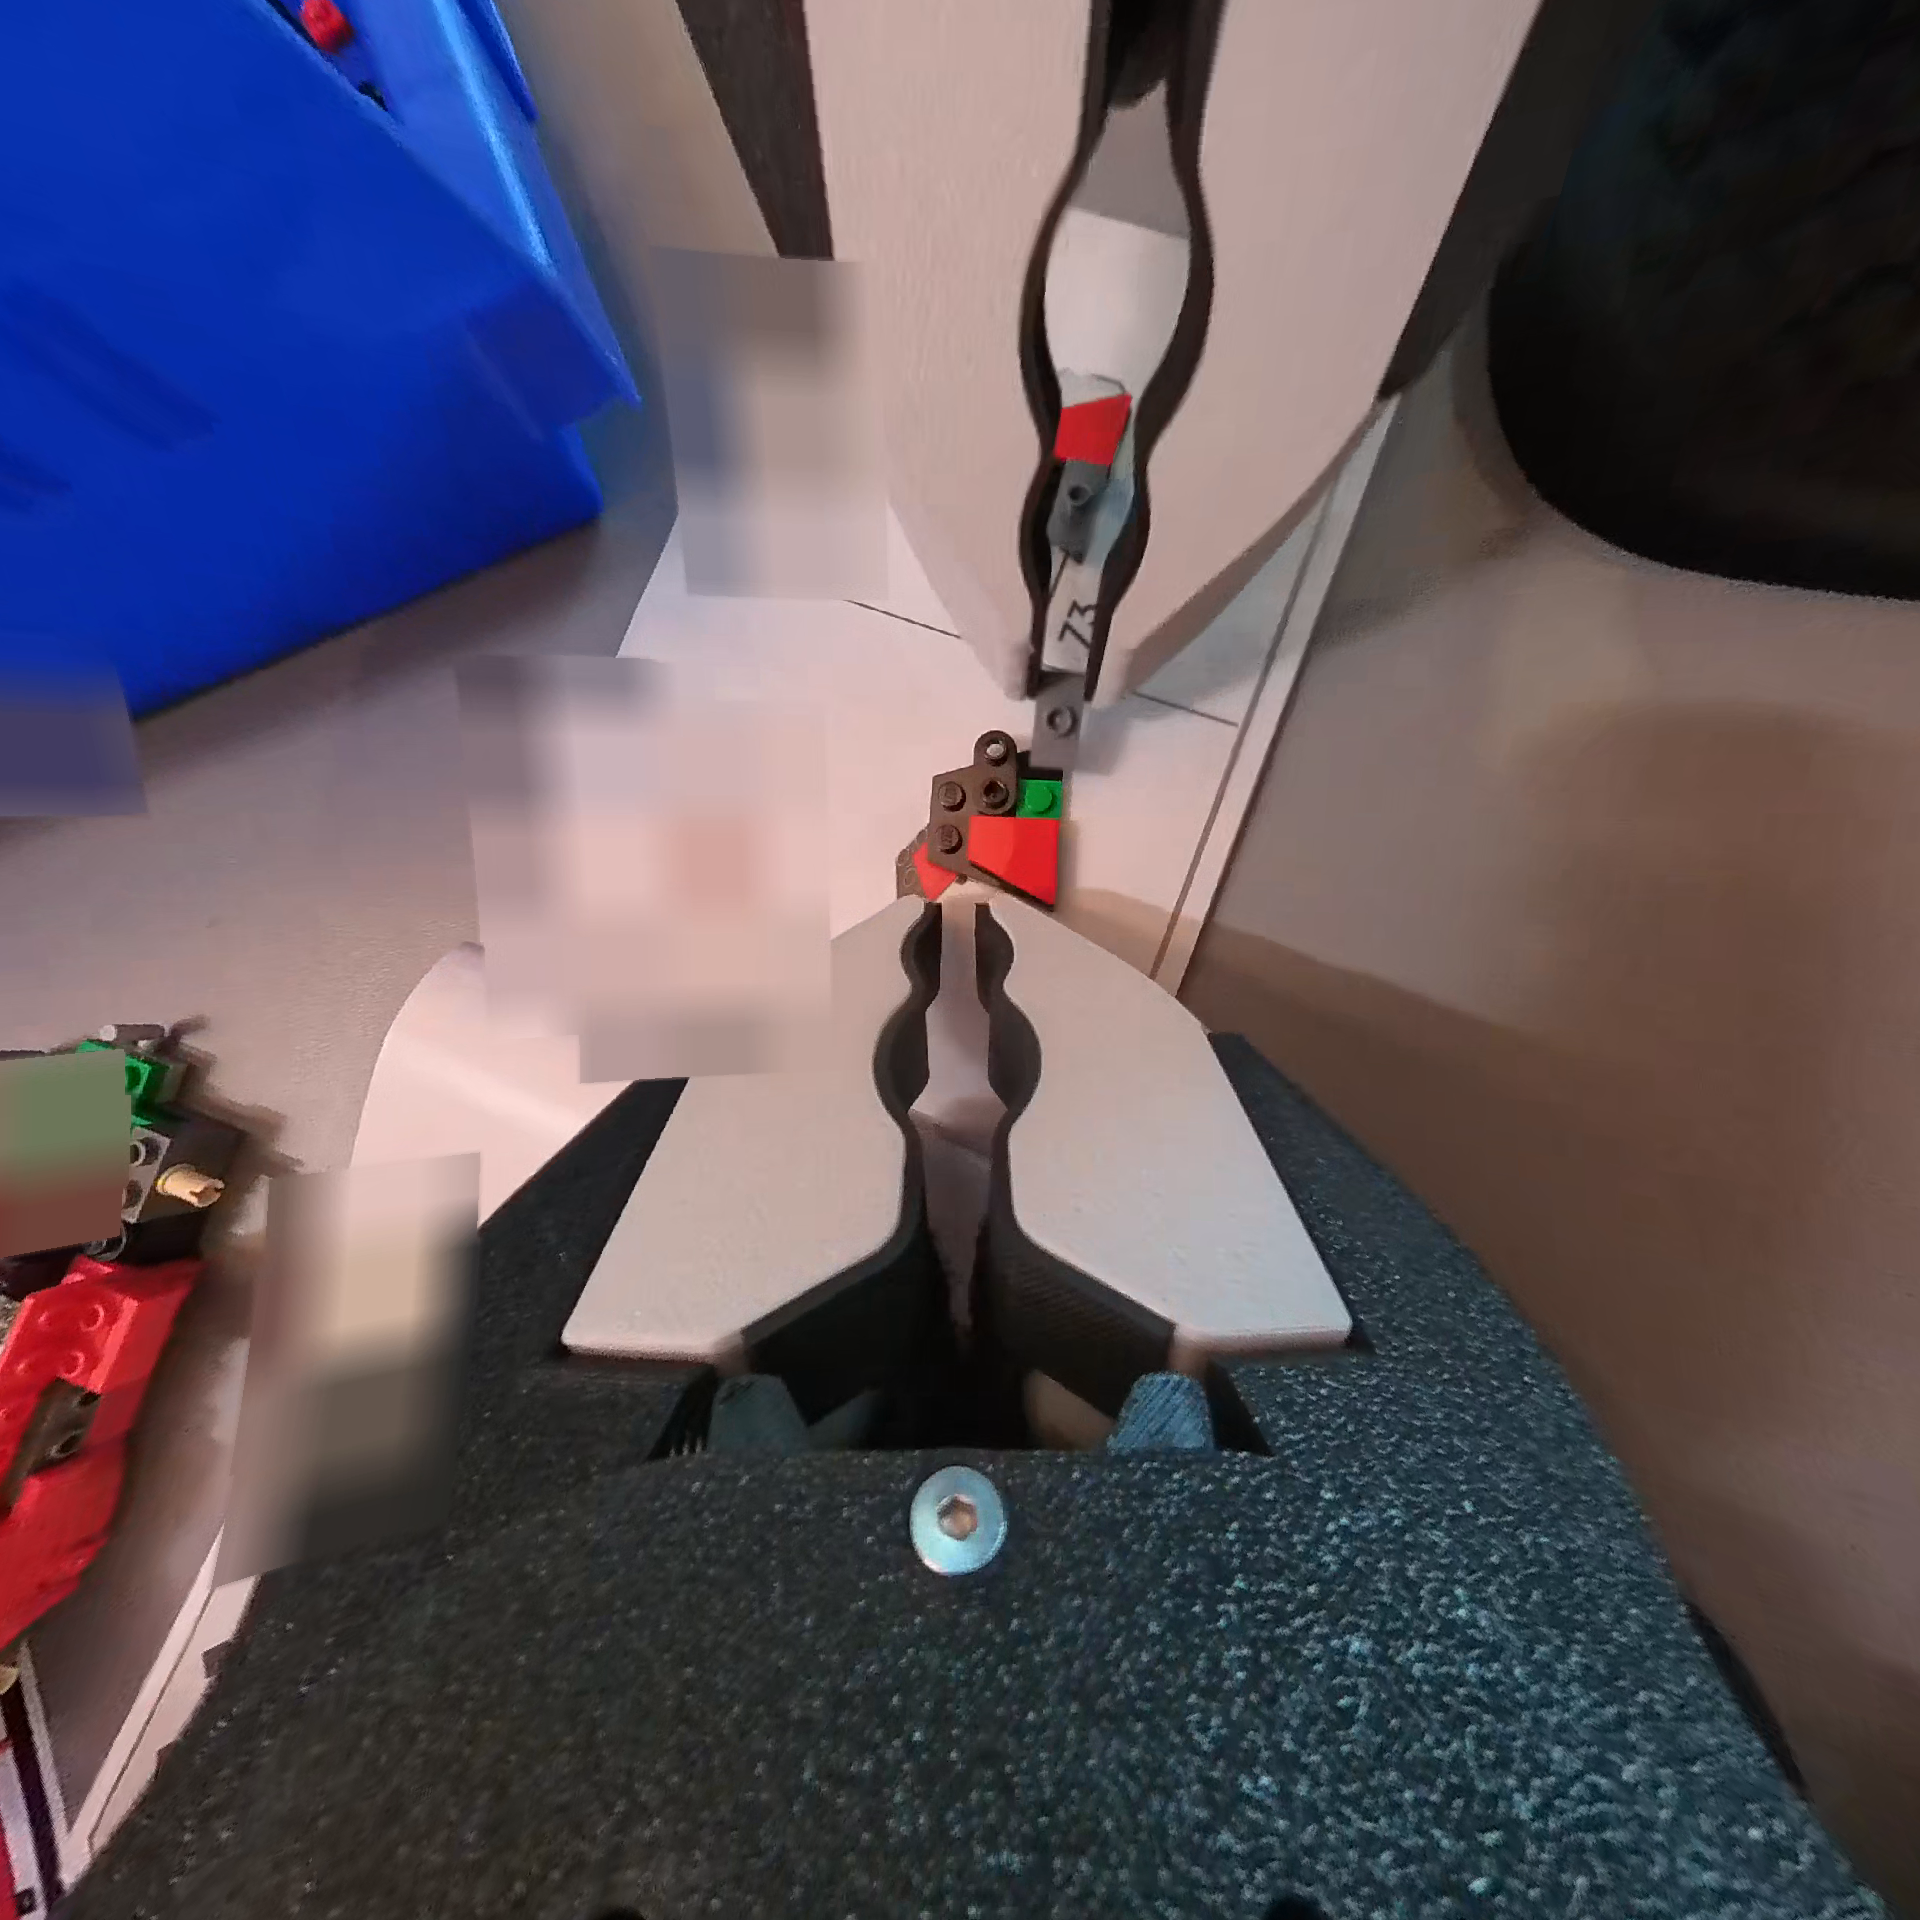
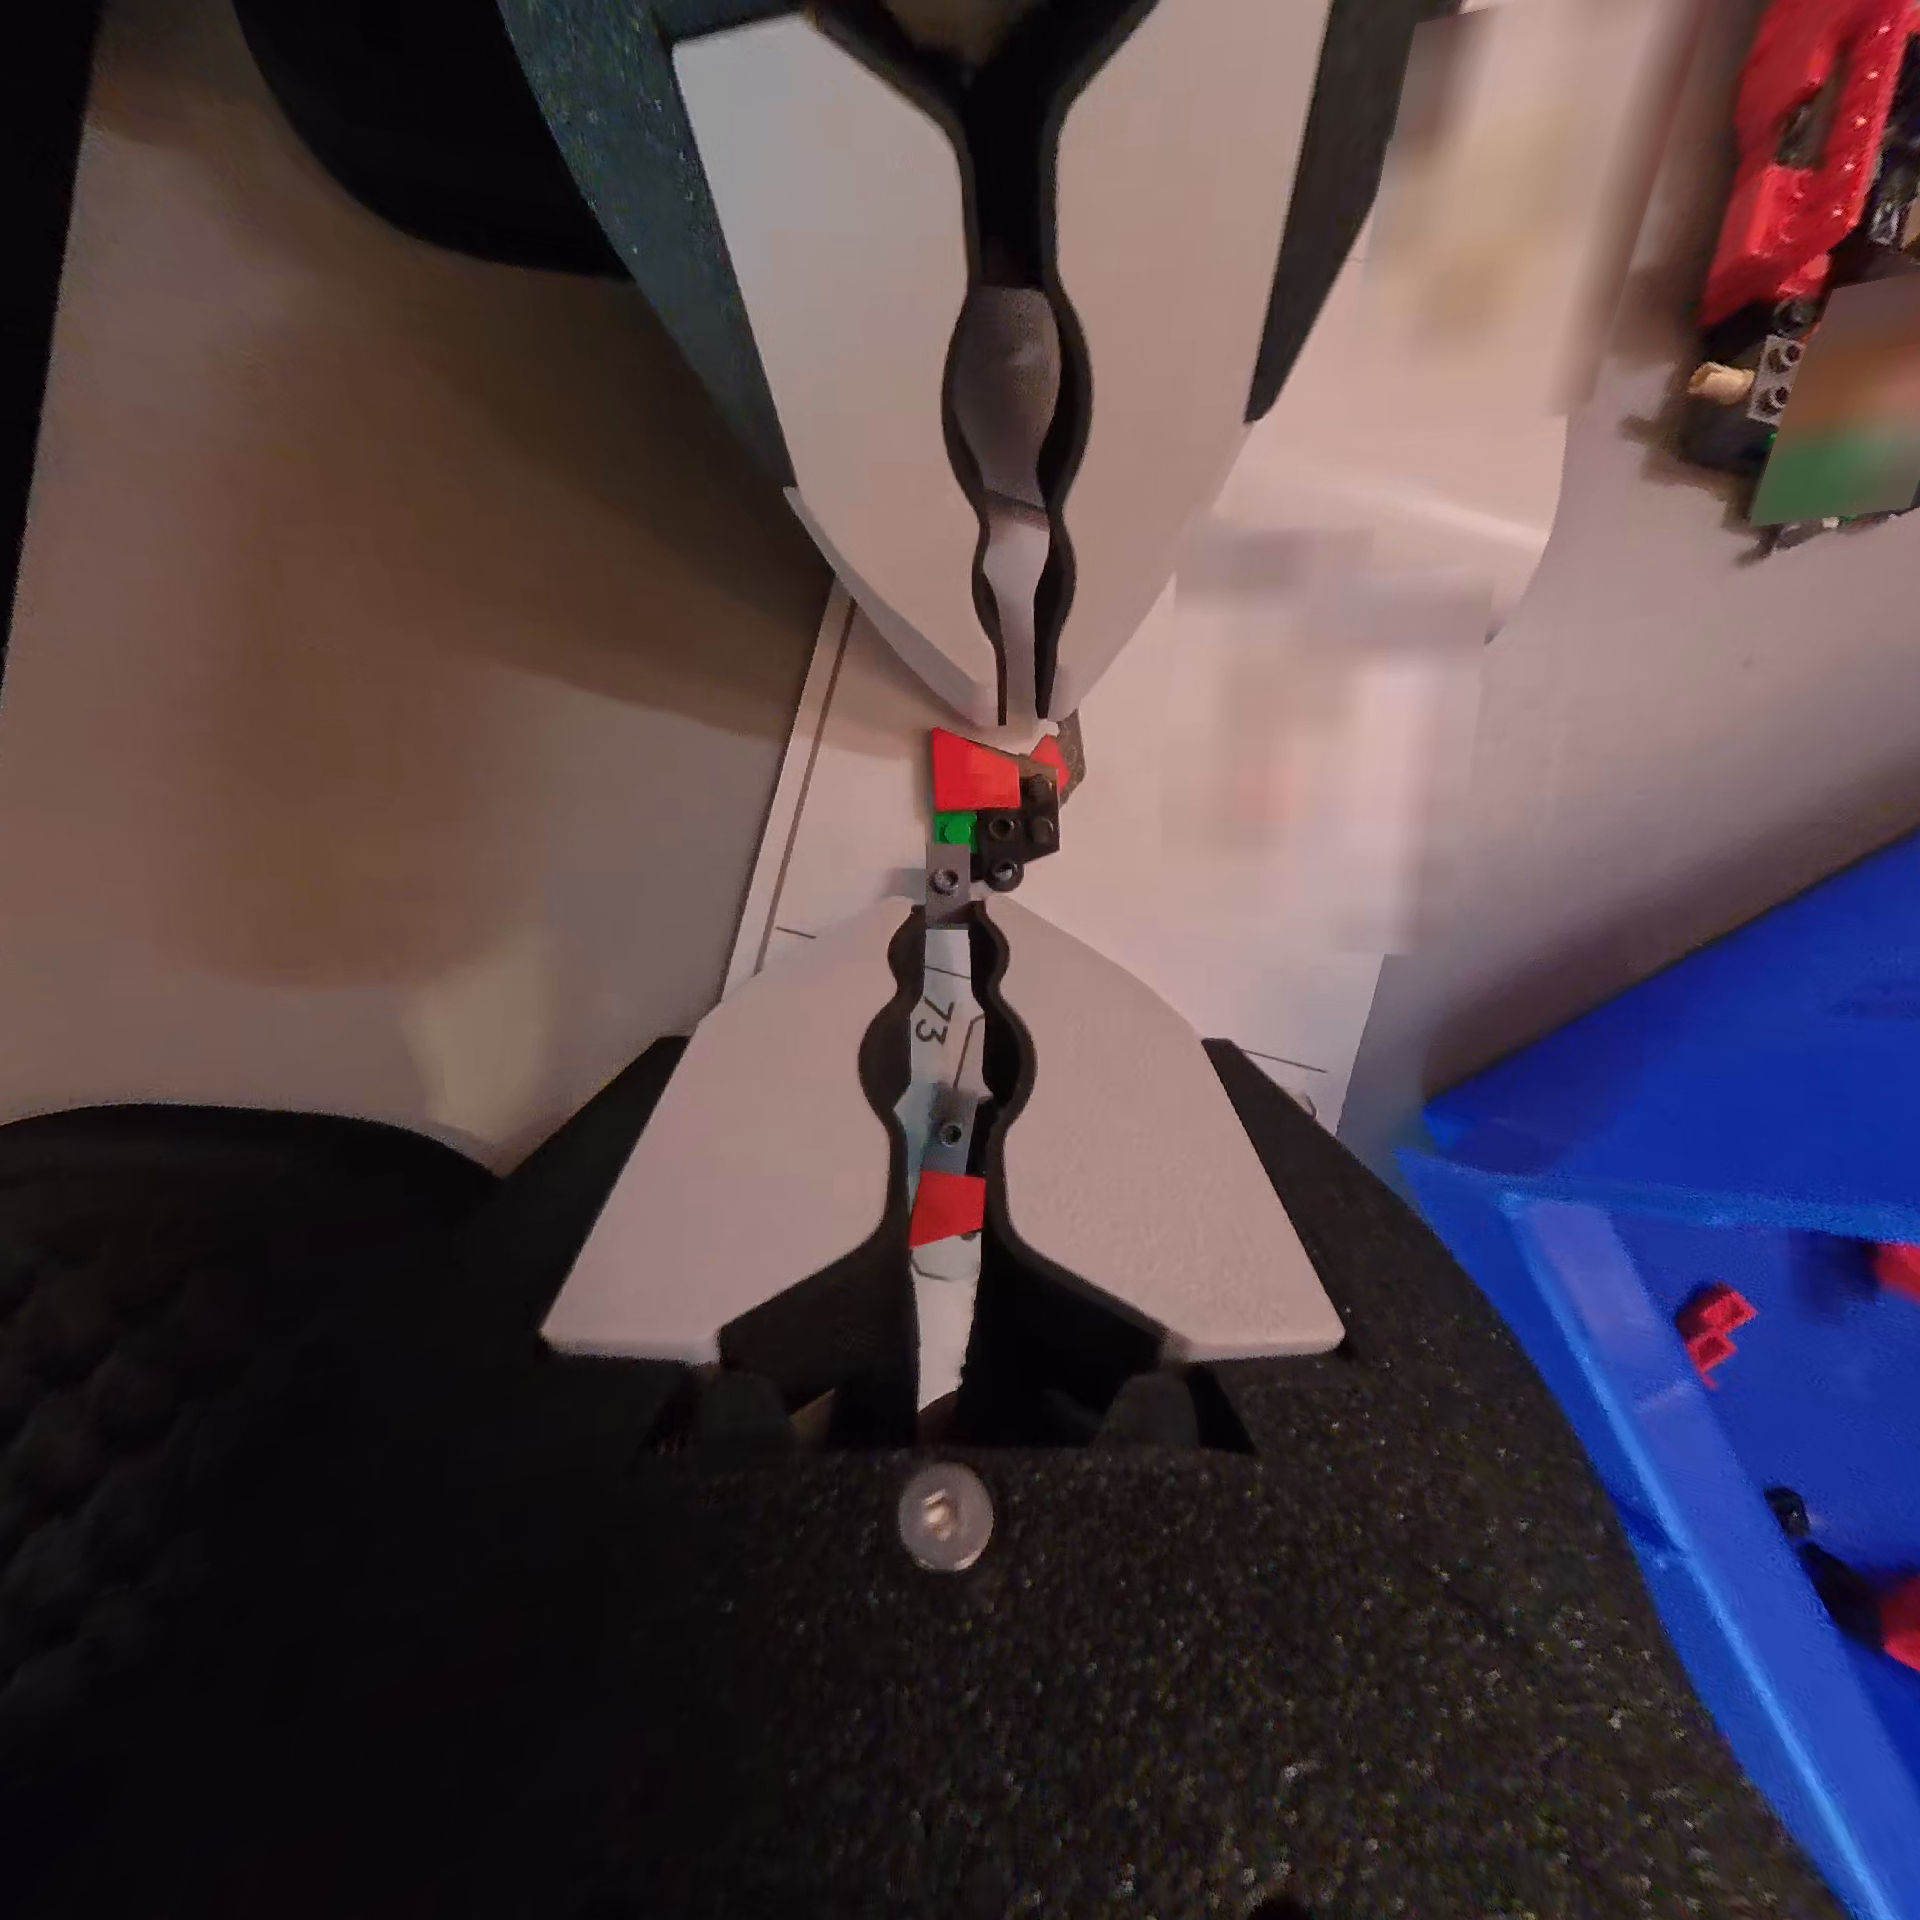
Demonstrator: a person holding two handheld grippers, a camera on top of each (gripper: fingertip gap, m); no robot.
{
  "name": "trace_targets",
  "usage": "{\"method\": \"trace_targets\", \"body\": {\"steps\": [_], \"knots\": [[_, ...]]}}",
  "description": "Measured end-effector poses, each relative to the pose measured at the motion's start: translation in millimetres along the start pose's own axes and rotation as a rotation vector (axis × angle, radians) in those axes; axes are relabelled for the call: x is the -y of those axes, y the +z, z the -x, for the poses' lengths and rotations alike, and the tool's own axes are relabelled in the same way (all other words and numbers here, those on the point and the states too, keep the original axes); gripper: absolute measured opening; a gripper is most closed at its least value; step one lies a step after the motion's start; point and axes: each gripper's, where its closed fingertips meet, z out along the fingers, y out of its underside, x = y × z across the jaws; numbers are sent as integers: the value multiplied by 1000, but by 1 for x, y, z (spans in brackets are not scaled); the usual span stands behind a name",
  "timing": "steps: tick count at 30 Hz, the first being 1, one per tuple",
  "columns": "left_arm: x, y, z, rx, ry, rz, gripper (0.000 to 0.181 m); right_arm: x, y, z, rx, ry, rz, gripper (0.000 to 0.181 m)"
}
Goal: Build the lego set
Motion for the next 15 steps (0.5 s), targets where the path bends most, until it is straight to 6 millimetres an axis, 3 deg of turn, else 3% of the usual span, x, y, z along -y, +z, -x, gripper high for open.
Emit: {"method": "trace_targets", "body": {"steps": [7, 15], "knots": [[13, -7, -12, -74, 1, -92, 4, 3, 6, -1, -24, -12, 33, 8], [6, -1, -13, -101, -19, -53, 0, 7, 10, -2, -40, 0, 59, 8]]}}
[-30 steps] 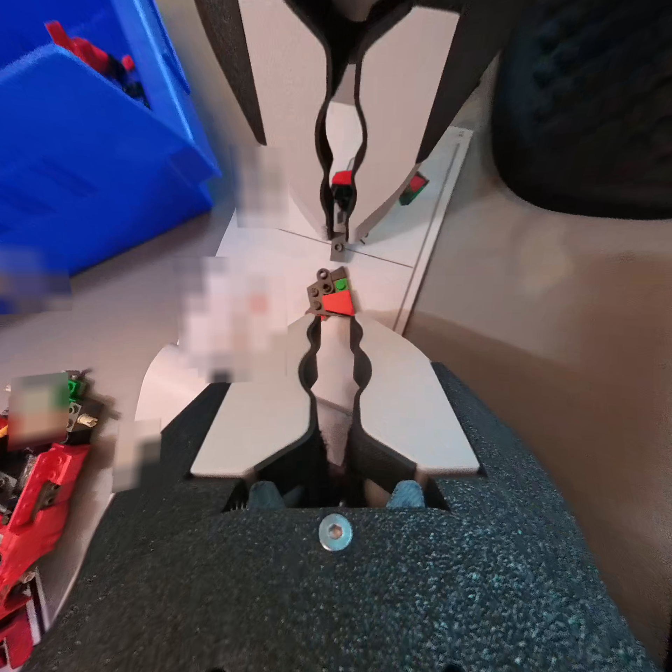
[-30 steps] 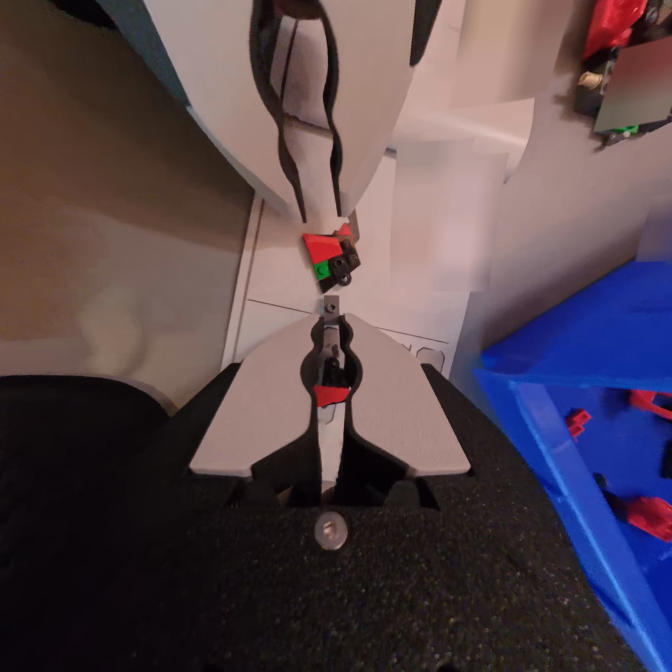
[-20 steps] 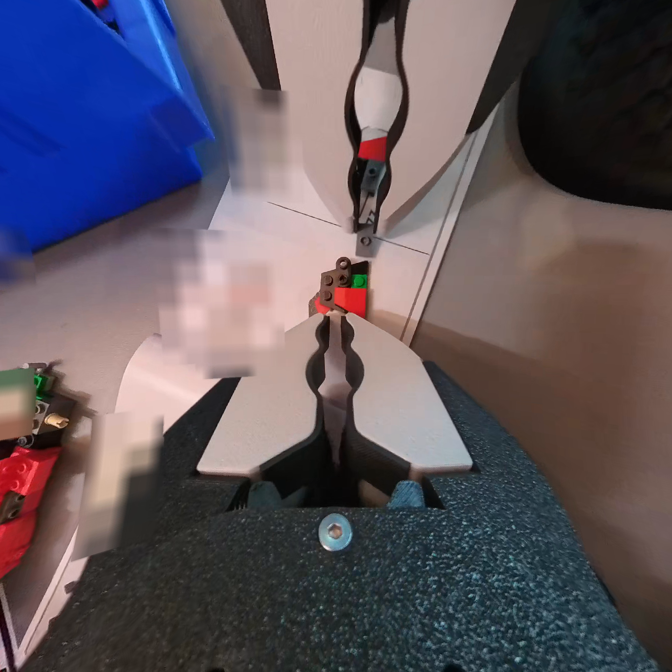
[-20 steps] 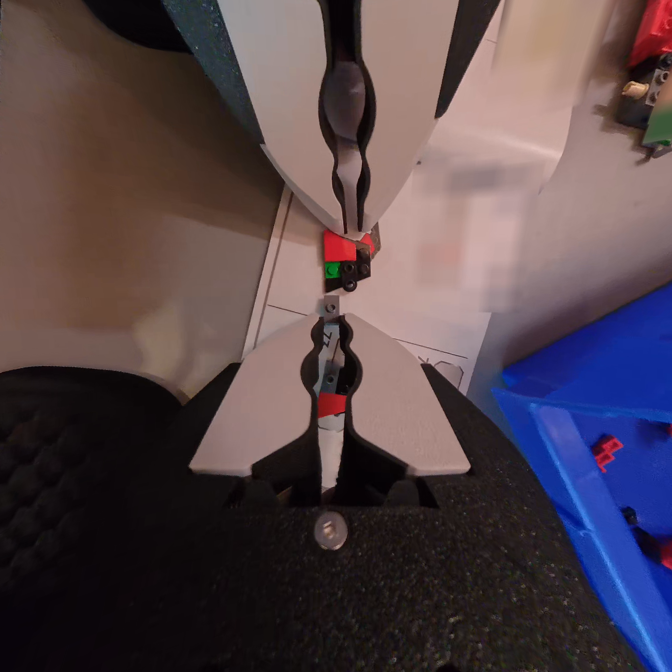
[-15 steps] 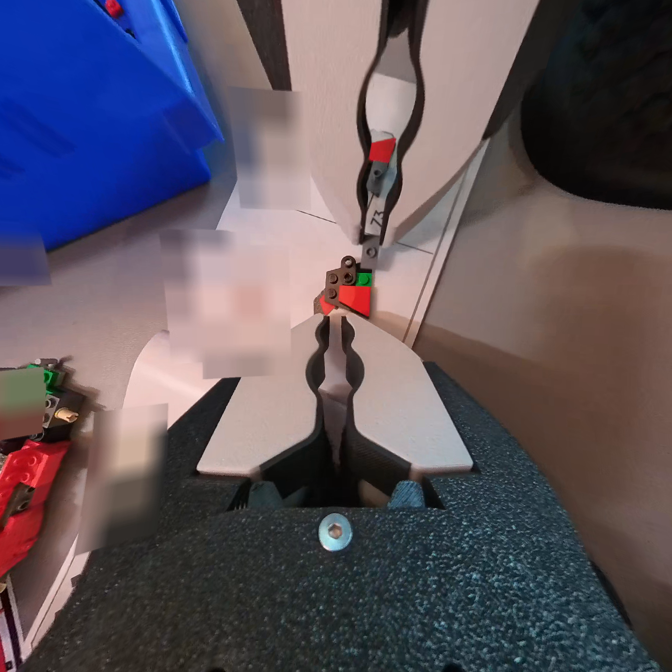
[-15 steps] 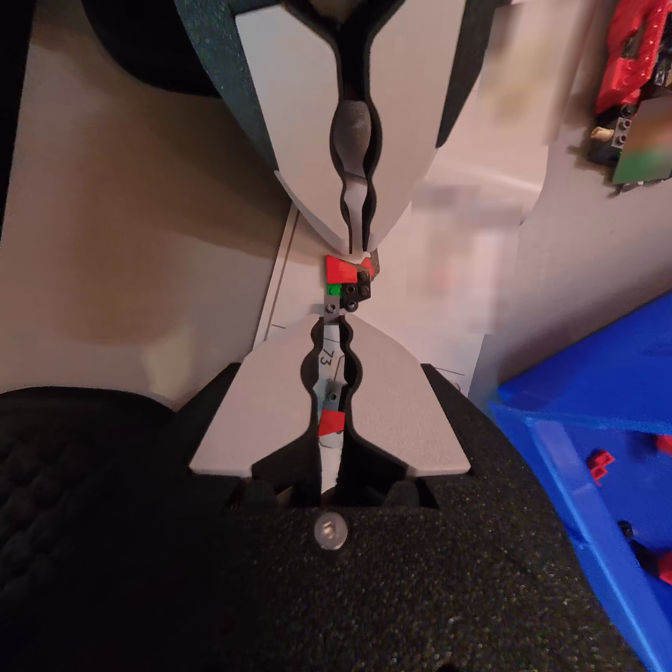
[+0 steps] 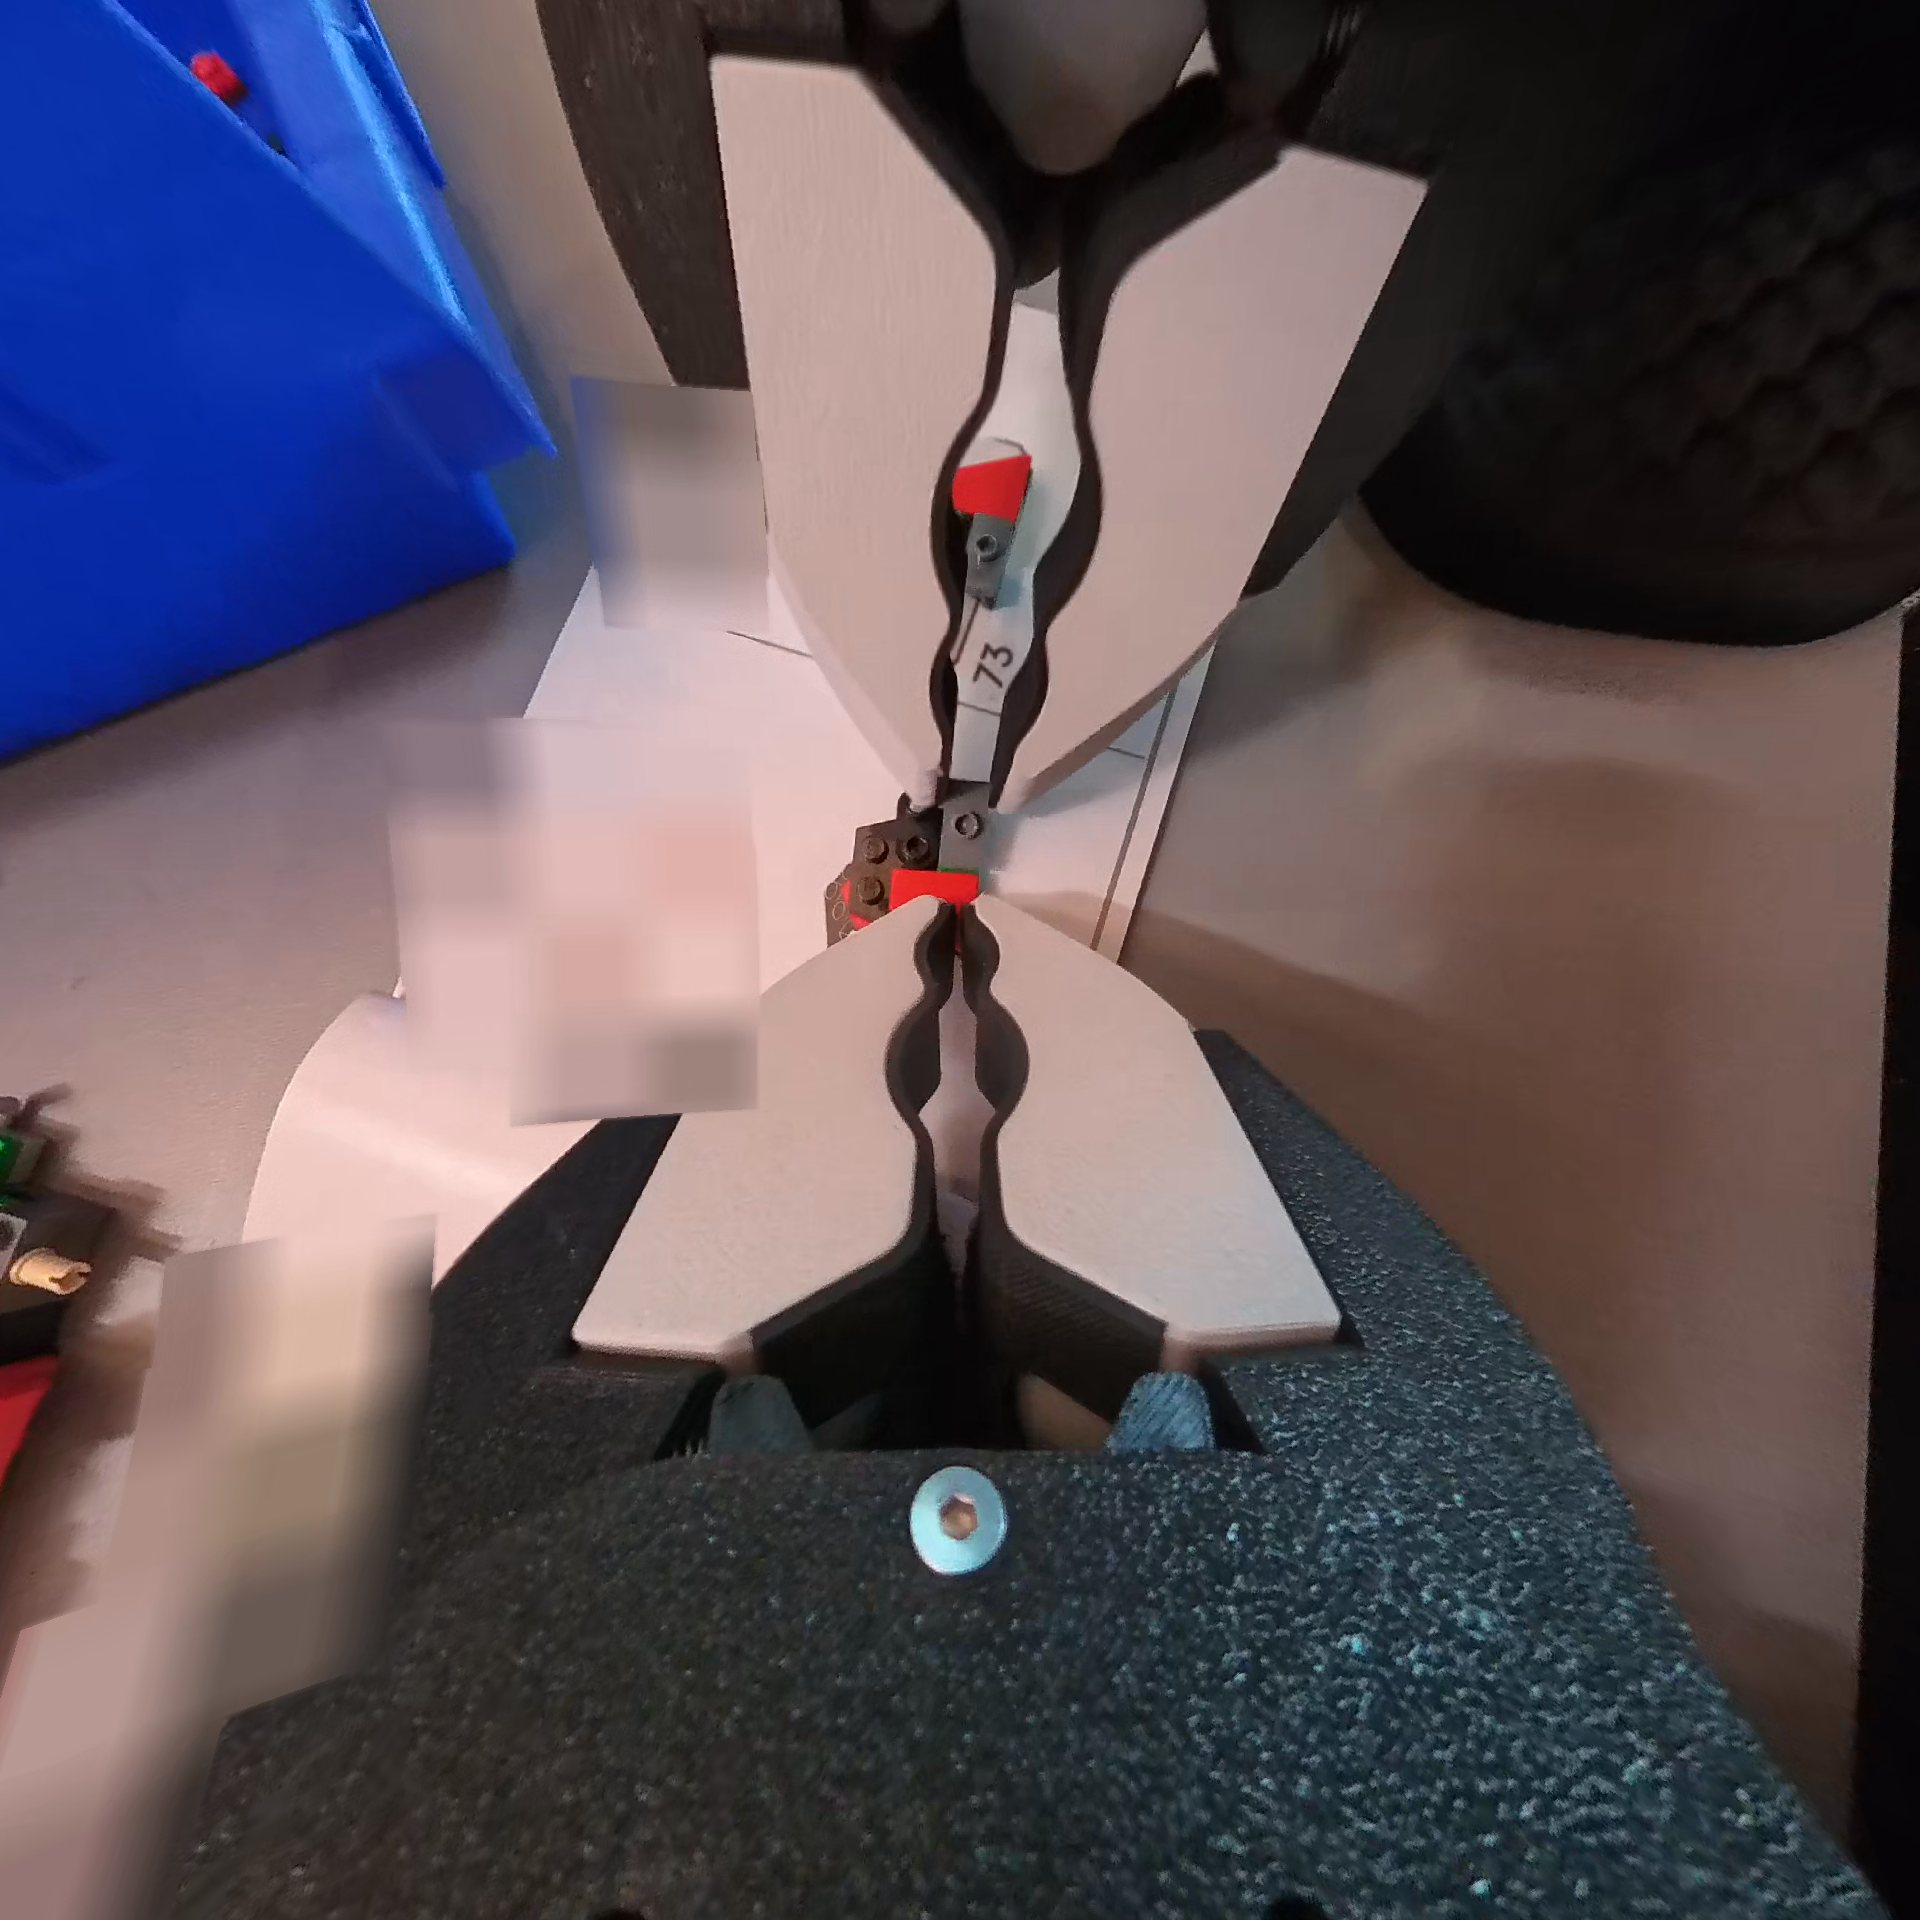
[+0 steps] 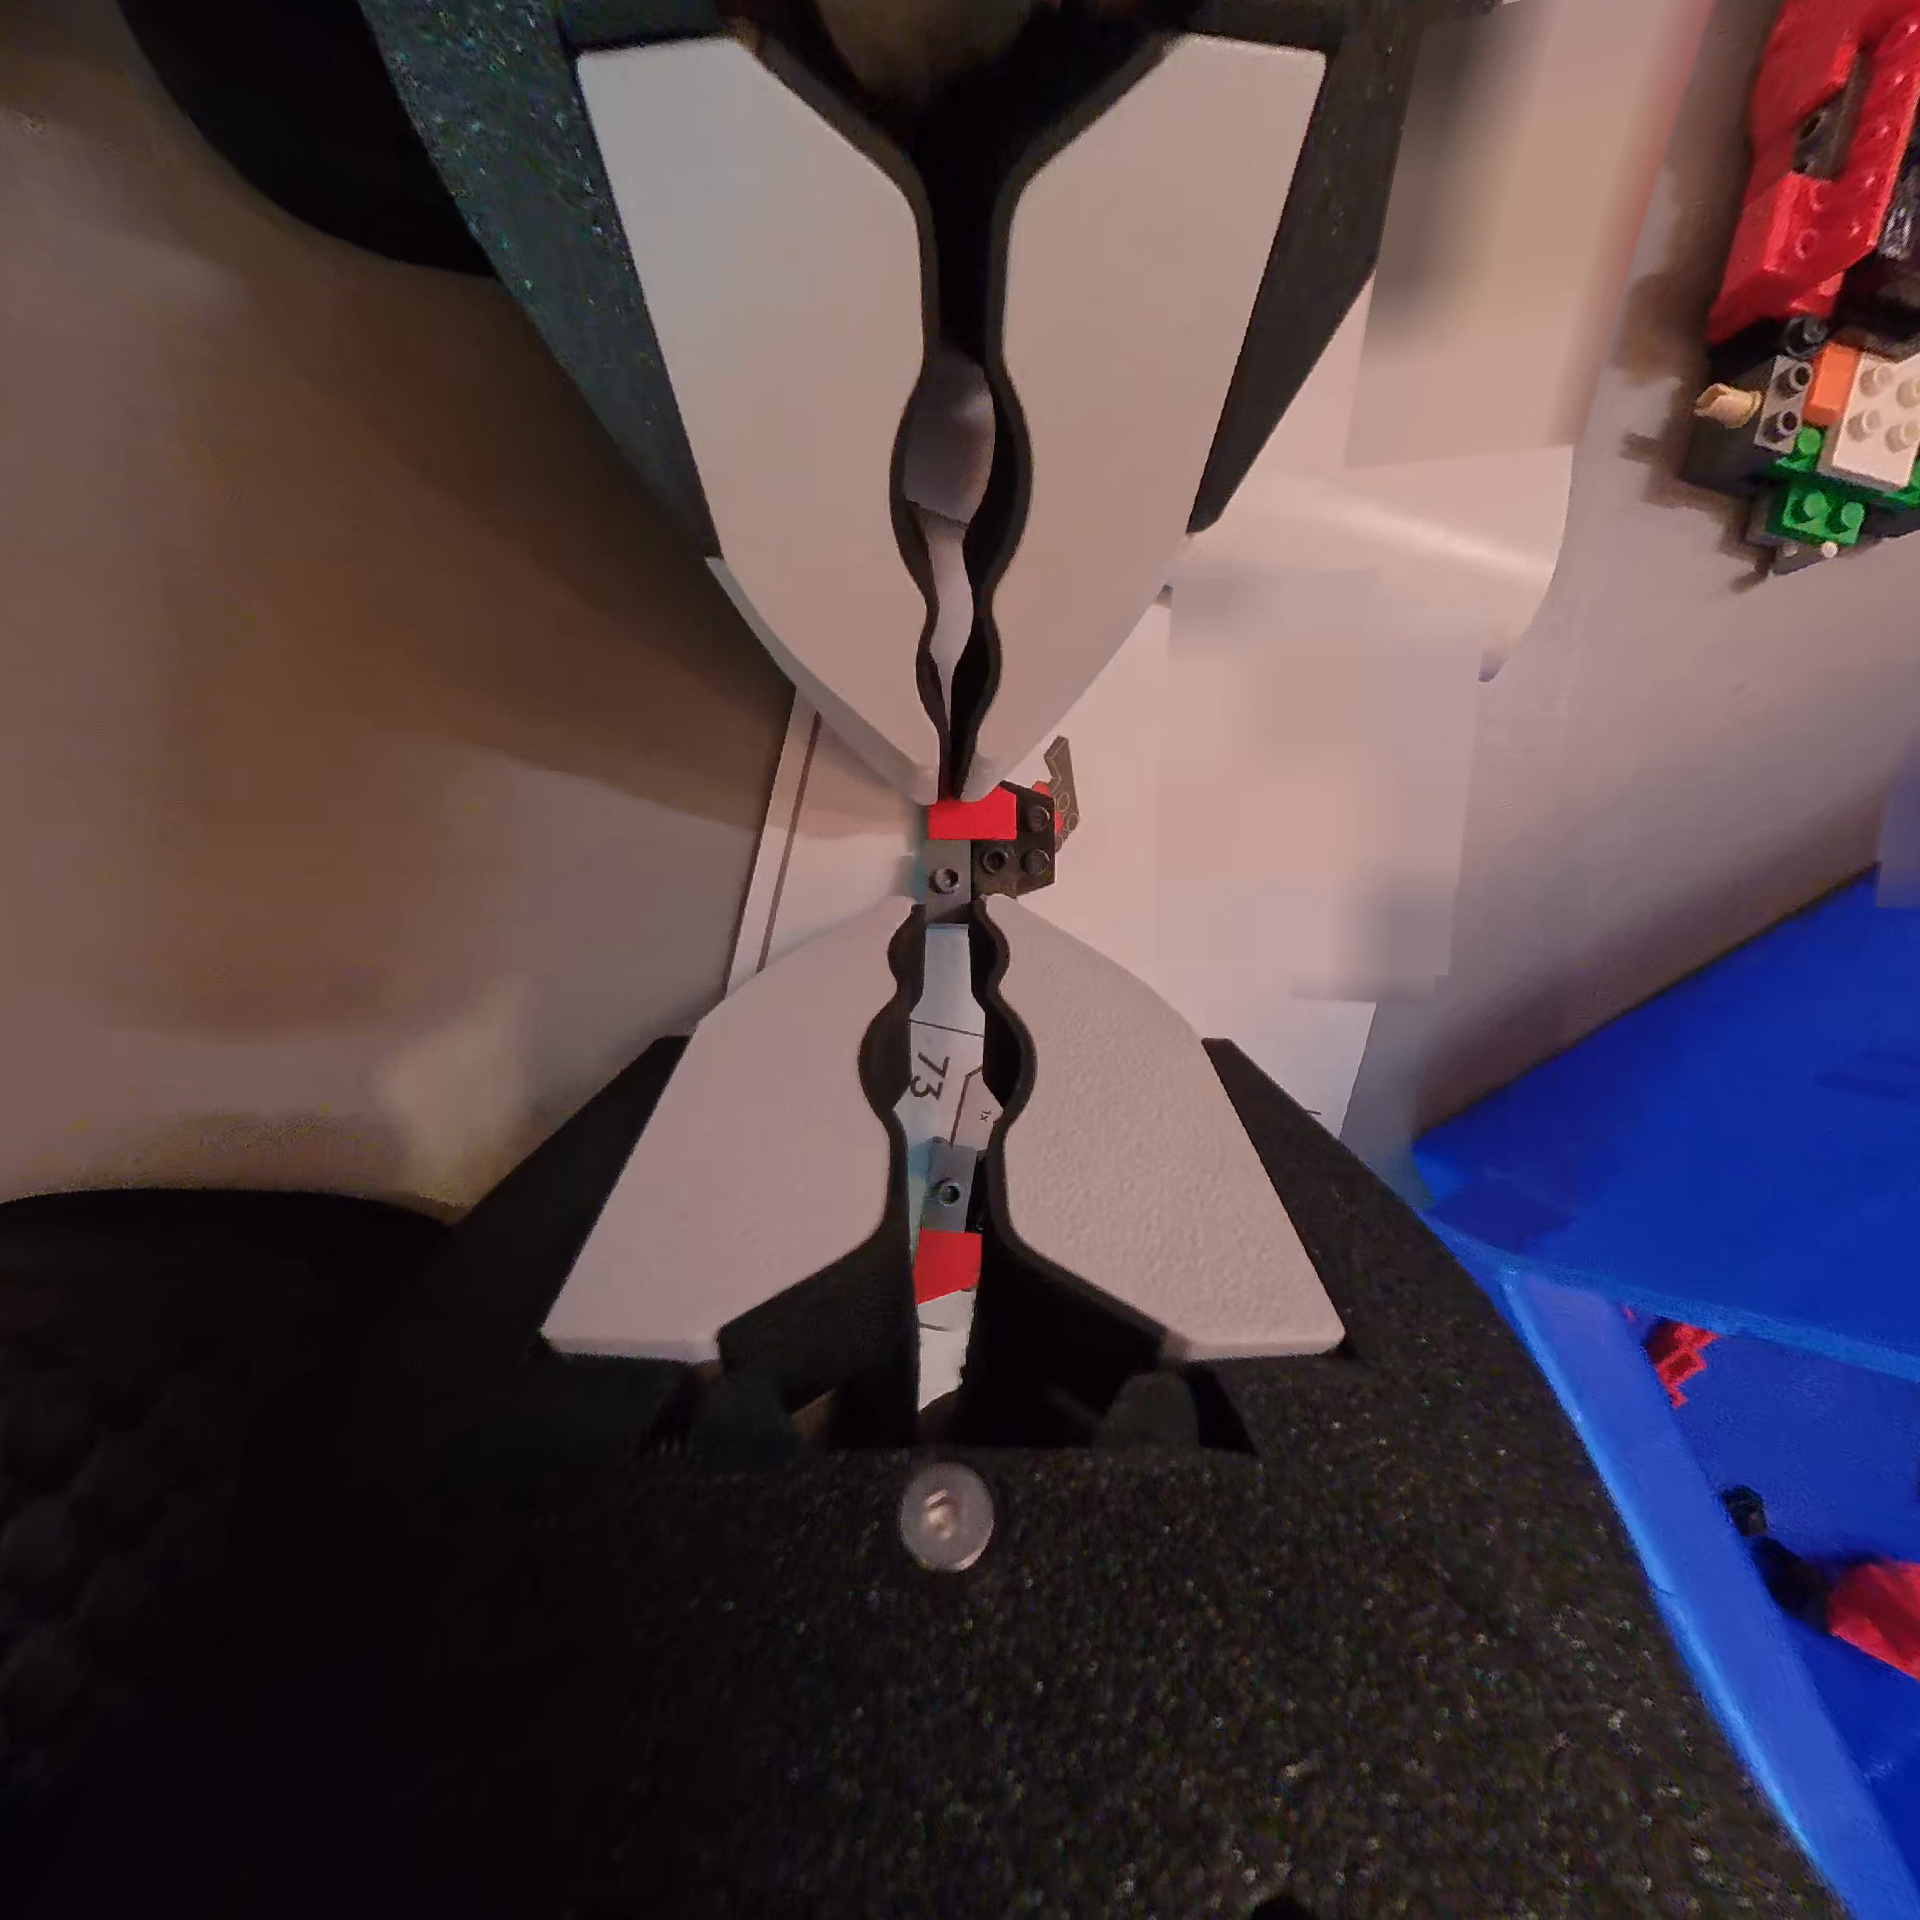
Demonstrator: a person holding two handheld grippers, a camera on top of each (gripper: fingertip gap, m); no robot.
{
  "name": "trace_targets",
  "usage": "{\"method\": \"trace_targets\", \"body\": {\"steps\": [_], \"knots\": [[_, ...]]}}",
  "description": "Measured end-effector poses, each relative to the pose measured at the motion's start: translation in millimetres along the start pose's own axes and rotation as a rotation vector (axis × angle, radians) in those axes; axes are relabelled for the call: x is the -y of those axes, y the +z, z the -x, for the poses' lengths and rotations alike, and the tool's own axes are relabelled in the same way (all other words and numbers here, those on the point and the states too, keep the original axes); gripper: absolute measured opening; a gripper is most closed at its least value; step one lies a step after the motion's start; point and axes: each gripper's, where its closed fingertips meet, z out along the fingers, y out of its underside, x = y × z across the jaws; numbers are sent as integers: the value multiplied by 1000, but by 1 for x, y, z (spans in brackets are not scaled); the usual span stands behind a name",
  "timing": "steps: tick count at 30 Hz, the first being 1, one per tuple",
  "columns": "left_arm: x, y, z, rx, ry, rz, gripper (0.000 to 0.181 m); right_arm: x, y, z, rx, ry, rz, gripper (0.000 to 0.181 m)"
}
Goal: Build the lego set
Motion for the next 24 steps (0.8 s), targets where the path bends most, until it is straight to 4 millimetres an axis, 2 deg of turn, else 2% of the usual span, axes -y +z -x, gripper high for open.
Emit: {"method": "trace_targets", "body": {"steps": [4, 10, 13, 24], "knots": [[1, 0, -1, -1, 13, -8, 0, 0, 0, 0, -3, -1, 7, 8], [13, 1, -2, 0, 52, -63, 0, 0, 0, -1, 1, 5, 20, 8], [9, 7, -2, -1, 53, -35, 0, -1, 0, -1, 2, 5, 29, 8], [8, 6, -2, -41, -46, -20, 0, -1, 1, 0, 24, 27, 40, 8]]}}
